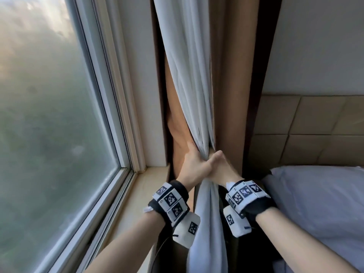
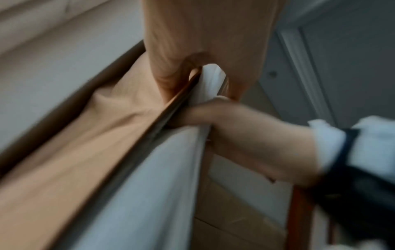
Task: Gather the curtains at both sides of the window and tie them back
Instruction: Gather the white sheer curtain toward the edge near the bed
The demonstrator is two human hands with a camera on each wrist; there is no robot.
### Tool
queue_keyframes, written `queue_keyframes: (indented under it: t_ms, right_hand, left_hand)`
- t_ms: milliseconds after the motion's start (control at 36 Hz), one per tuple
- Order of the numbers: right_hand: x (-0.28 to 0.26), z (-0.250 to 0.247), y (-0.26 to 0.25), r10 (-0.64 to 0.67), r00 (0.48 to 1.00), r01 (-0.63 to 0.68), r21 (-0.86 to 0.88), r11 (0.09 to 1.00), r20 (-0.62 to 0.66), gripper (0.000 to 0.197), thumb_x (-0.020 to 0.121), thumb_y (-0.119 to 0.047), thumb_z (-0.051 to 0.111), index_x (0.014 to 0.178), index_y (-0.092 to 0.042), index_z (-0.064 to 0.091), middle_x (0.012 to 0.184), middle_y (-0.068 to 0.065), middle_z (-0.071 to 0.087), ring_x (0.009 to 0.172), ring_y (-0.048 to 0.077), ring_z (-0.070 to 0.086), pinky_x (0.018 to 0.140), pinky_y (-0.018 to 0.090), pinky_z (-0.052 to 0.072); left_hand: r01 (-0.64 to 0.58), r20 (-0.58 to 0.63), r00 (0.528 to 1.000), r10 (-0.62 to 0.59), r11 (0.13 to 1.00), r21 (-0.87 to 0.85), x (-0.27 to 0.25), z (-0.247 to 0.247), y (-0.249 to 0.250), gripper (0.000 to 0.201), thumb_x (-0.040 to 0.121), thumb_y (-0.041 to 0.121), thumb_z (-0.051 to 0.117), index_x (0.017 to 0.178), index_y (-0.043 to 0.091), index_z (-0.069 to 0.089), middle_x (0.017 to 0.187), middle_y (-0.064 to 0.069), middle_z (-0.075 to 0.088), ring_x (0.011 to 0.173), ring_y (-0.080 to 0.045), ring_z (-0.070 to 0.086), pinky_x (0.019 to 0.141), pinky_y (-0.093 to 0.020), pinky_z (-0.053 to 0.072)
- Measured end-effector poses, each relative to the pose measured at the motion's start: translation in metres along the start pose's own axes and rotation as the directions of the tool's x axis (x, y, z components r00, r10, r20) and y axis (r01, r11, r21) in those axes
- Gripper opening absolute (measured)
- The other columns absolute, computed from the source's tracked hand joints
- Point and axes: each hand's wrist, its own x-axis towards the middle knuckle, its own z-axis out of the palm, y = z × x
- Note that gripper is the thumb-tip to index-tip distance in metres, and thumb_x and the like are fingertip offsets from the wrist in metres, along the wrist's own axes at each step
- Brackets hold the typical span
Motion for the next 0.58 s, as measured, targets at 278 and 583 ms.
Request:
queue_keyframes:
  t_ms: [278, 583]
  right_hand:
    - [-0.001, -0.020, 0.034, -0.116, 0.951, -0.035, 0.471, 0.882, 0.287, 0.051, 0.085, 0.000, 0.045, 0.124, -0.030, 0.054, 0.110, -0.026, 0.056, 0.107, 0.003, 0.052, 0.102, 0.030, 0.040]
    - [0.018, -0.014, 0.062, -0.222, 0.975, 0.206, 0.301, 0.931, 0.018, 0.048, 0.087, -0.008, 0.063, 0.128, -0.032, 0.060, 0.131, -0.009, 0.058, 0.107, 0.008, 0.061, 0.082, -0.006, 0.034]
  left_hand:
    - [-0.019, -0.279, 0.956, 0.091, 0.968, 0.251, 0.003, 0.015, -0.015, 0.058, 0.081, 0.047, 0.065, 0.128, 0.026, 0.037, 0.103, 0.005, 0.068, 0.096, -0.018, 0.065, 0.081, -0.030, 0.051]
    - [-0.050, -0.260, 0.955, 0.142, 0.942, 0.332, 0.006, 0.004, -0.015, 0.051, 0.086, 0.012, 0.054, 0.132, 0.006, 0.033, 0.094, 0.005, 0.057, 0.096, -0.026, 0.062, 0.072, -0.025, 0.045]
